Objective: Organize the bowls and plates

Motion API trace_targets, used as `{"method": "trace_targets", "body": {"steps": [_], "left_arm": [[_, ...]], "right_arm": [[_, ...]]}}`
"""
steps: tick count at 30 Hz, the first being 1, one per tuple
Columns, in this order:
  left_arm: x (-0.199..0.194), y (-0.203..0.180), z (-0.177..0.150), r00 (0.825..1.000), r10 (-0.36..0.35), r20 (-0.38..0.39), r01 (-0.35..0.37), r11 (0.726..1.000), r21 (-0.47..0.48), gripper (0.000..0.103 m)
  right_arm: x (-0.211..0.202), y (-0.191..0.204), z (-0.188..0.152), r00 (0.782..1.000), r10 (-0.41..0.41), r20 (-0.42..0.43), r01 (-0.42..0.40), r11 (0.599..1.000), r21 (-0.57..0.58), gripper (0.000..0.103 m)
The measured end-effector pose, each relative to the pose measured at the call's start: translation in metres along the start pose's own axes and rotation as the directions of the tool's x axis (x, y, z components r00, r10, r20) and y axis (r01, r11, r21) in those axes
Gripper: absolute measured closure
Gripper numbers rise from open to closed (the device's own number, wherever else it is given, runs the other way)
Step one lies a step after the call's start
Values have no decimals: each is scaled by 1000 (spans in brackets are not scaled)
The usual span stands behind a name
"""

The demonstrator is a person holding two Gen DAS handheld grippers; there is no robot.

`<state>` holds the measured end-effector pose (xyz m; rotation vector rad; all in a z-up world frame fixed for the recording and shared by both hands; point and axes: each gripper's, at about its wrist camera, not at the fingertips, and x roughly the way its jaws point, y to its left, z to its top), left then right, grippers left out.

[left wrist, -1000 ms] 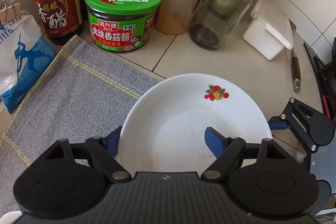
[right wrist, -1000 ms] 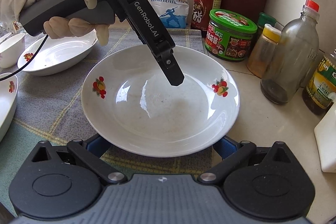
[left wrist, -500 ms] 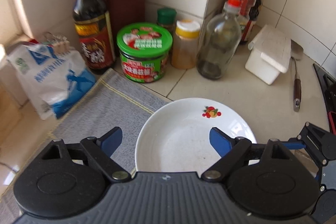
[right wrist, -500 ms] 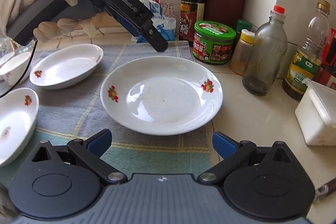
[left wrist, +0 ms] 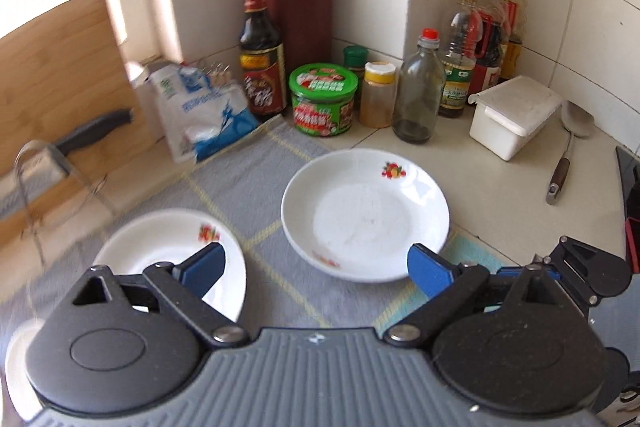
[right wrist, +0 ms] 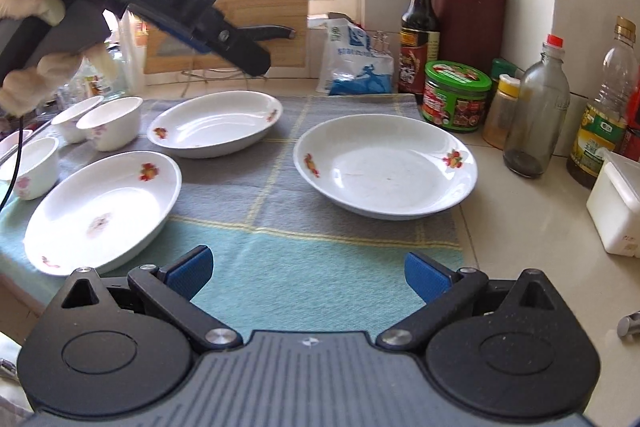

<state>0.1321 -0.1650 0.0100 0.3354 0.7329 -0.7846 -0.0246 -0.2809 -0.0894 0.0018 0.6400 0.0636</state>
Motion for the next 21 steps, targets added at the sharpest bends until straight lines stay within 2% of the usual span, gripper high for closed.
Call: {"method": "trace_targets", "body": {"steps": [6,8,13,17,21], "left_arm": [[-31,-3,-46,994,110,-24,-112,987,-117,6],[-43,-3,-61,988,154,-25,-156,976,-153,6],[-67,9,-89,976,212,-42,-216,945,-244,6],[-85,23,-107,960,270,-66,-278,915,-293,6],[-95,36,-117,952,293,-89,-306,895,-324,6]], "right_arm": [[-8,21,-6,996,85,0,-84,995,-62,0],[-7,30,-9,993,118,-4,-118,990,-83,0],[1,55,-16,980,193,-45,-198,970,-142,0],[7,75,-18,968,241,-69,-250,948,-194,0],[19,90,-15,958,272,-96,-287,928,-236,0]]}}
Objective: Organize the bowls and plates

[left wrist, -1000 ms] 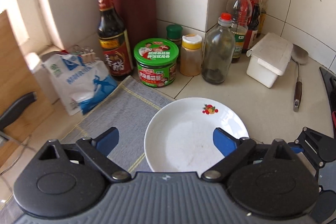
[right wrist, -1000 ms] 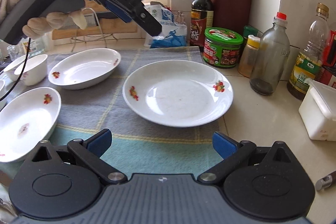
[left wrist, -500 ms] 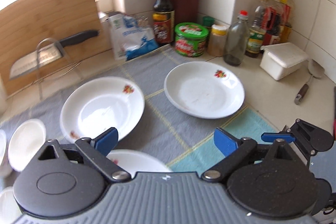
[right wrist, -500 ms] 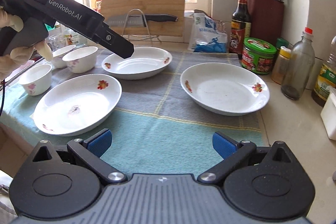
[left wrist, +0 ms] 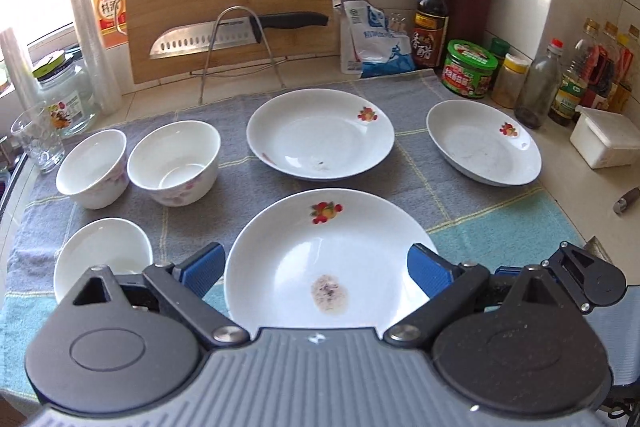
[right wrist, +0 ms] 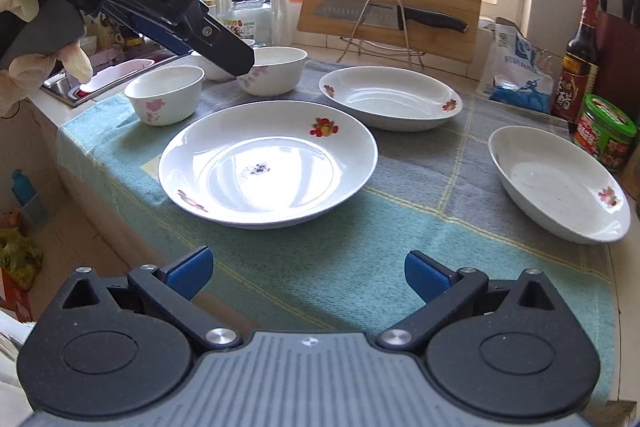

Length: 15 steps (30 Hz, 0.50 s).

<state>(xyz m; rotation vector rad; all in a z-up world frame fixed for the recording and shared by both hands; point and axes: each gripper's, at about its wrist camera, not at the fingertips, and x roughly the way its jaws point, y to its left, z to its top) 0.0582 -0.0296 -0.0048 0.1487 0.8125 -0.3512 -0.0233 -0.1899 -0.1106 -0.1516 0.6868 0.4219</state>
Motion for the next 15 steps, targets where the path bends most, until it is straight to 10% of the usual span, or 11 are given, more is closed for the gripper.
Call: {"method": "trace_targets", "body": {"steps": [15], "left_arm": [[18,40,7,998,-16,-55,17,1000,18,6]], "right_arm": [[56,4,19,993,78,-91,-88,990,-112,0]]}}
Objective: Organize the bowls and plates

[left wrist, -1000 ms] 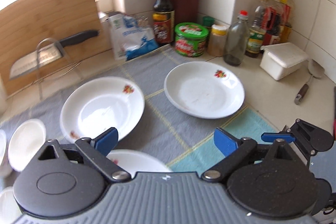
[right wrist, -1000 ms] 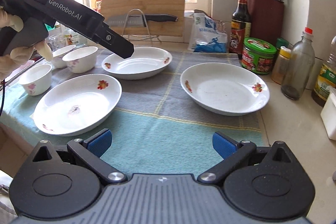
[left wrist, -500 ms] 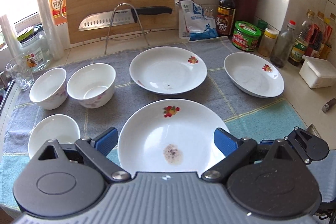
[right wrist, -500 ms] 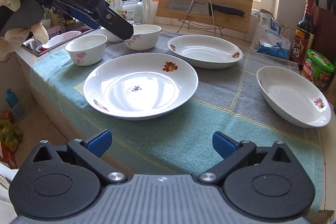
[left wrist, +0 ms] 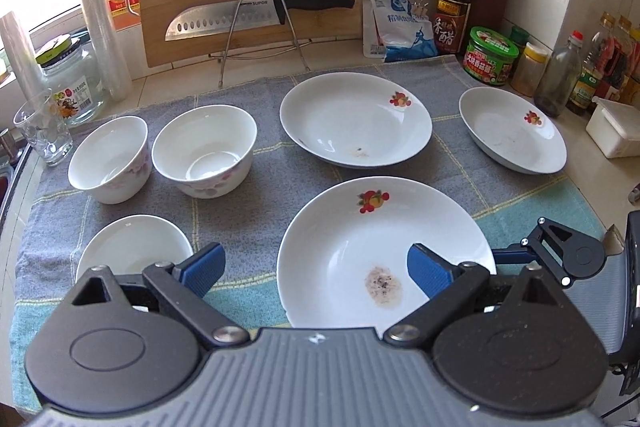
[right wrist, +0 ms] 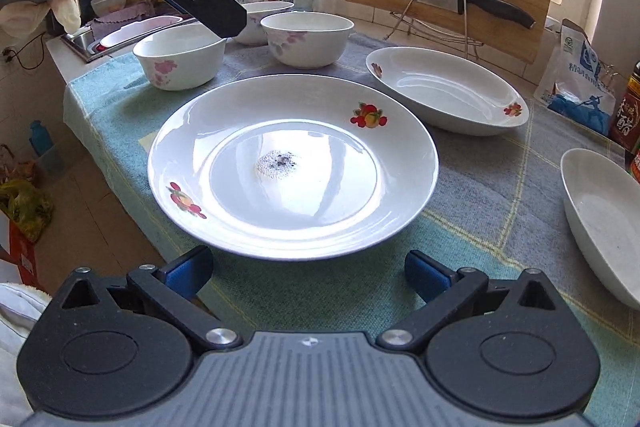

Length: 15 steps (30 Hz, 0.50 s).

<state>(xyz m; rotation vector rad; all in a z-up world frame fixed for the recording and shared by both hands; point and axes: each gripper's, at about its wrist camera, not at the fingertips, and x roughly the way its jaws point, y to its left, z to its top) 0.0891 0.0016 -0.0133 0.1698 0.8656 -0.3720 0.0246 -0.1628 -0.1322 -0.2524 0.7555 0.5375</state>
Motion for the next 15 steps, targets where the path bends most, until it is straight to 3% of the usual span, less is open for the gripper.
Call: {"method": "trace_targets", "body": {"steps": [7,15], "left_arm": [[16,5,14,999,-34,-22,35,998,60,6],[39,13,27,990,-124,-65,131,985,113,6]], "right_arm": [[7,-5,9,998,50,-24,-51,998,-41,0],[7,-11,8,996,87,-1,-87,994,-63,0]]}}
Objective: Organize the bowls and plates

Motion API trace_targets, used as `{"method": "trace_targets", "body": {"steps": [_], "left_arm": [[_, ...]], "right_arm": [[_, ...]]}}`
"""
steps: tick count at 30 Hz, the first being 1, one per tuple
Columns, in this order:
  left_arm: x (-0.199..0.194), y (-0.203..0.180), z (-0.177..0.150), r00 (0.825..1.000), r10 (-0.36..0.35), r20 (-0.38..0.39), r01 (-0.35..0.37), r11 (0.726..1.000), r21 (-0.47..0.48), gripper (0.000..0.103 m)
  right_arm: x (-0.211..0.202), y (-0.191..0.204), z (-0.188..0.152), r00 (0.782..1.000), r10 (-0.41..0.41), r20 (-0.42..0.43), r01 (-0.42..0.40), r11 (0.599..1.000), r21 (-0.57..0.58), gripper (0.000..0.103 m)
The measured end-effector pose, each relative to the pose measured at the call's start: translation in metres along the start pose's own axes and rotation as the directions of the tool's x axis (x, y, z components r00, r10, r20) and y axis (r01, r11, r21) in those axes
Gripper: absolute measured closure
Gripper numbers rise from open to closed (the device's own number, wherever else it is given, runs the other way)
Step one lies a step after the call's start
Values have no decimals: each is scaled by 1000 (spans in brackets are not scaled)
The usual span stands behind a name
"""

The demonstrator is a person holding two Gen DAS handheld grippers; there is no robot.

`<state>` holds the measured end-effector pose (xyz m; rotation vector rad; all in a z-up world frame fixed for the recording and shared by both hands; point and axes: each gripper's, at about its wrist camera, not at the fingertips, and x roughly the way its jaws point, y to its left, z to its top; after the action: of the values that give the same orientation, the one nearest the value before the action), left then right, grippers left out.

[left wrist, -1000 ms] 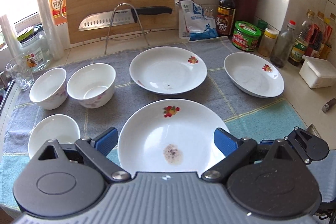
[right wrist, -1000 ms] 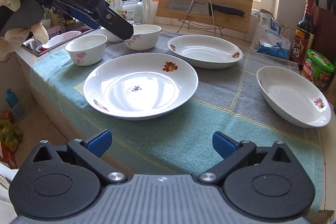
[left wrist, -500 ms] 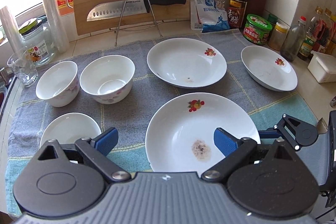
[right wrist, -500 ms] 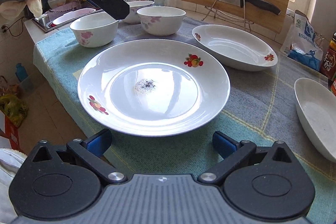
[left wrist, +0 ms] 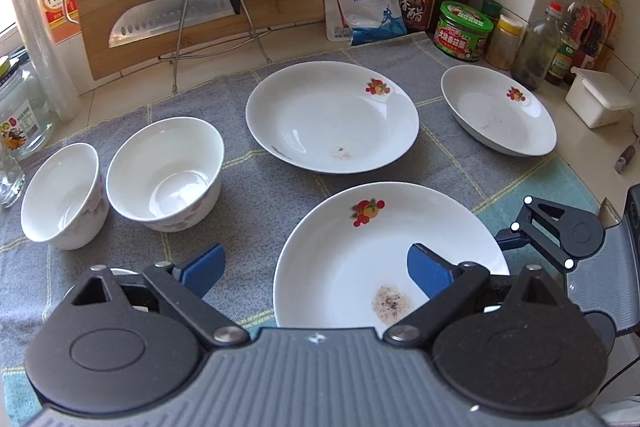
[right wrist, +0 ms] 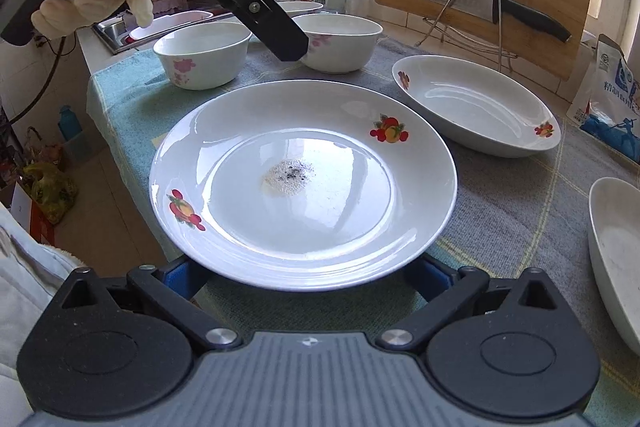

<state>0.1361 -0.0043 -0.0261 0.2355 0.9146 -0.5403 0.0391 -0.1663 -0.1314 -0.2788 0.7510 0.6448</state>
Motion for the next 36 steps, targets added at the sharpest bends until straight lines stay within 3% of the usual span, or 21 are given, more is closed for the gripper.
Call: {"method": "trace_targets", "body": {"steps": [6,13,22,30,36], "left_arm": [[19,13,7,993,-108,-52,111,993,42,6],[47,22,15,957,-234,-169,246,968,53,6],[75,27,17,894,-313,-319,333,943,7,8],[82,23,17,868,-339,-363,356,934,-21,14],[84,25,18,861,-351,-367,367,930,-28,16]], "right_arm": [[-1,0,-5,999,-4,37,4,1000,0,0],[0,3,-2,1000,-26,10,26,1000,8,0],[-1,4,-6,999,-37,37,36,999,15,0],[0,2,-4,999,-10,40,10,1000,-5,0],[2,4,-1,999,-8,33,9,1000,-11,0]]}}
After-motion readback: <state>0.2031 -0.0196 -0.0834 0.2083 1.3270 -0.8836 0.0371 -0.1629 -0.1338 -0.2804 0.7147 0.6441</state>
